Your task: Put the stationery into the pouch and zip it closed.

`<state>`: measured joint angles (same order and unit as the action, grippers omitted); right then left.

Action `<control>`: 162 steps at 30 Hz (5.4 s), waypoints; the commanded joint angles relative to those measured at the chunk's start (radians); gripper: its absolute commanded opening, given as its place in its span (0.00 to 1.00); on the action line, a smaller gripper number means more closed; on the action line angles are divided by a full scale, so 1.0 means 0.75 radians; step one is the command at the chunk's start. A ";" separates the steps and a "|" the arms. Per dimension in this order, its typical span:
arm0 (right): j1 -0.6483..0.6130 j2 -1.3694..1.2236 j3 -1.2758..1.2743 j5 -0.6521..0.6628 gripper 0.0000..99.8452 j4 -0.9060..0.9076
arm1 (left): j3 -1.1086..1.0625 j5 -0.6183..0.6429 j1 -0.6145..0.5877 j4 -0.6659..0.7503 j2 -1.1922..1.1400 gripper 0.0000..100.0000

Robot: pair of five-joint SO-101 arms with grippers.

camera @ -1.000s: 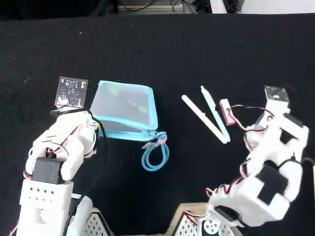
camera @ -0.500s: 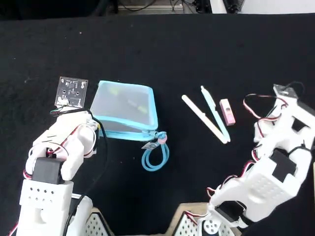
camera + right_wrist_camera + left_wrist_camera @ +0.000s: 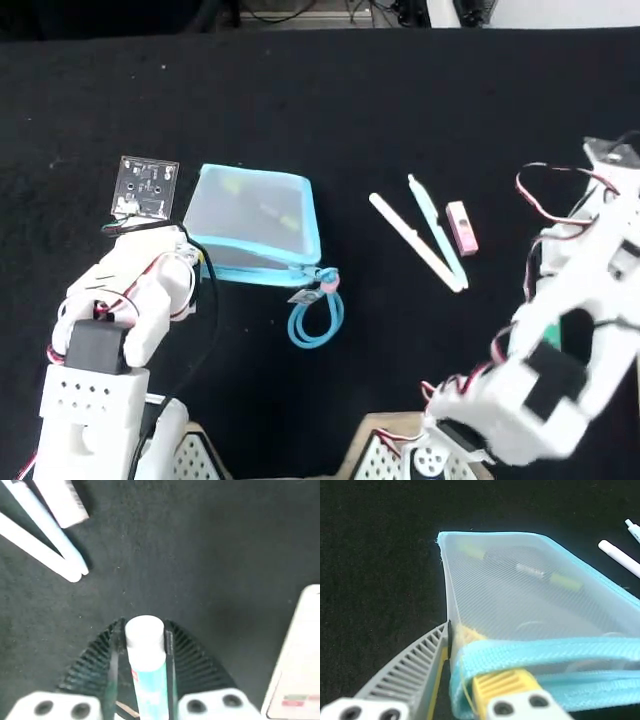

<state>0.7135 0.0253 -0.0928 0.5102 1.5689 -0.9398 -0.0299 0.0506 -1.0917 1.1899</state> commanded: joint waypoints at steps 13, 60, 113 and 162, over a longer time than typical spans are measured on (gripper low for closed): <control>-0.565 1.431 -0.521 -0.360 0.01 -0.164 | 0.017 0.010 0.001 0.020 0.012 0.03; -1.915 2.180 -1.822 -0.569 0.01 -2.034 | 0.015 0.010 0.001 0.020 0.012 0.03; -1.815 2.577 -1.666 -0.497 0.01 -0.802 | 0.015 0.010 0.001 0.027 0.010 0.03; -1.763 2.566 -1.889 -0.591 0.21 -1.117 | 0.013 0.010 0.001 0.023 0.010 0.03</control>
<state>-0.6337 1.8052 -1.5888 0.1235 0.6605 -0.9413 -0.0284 0.0537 -1.0917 1.1884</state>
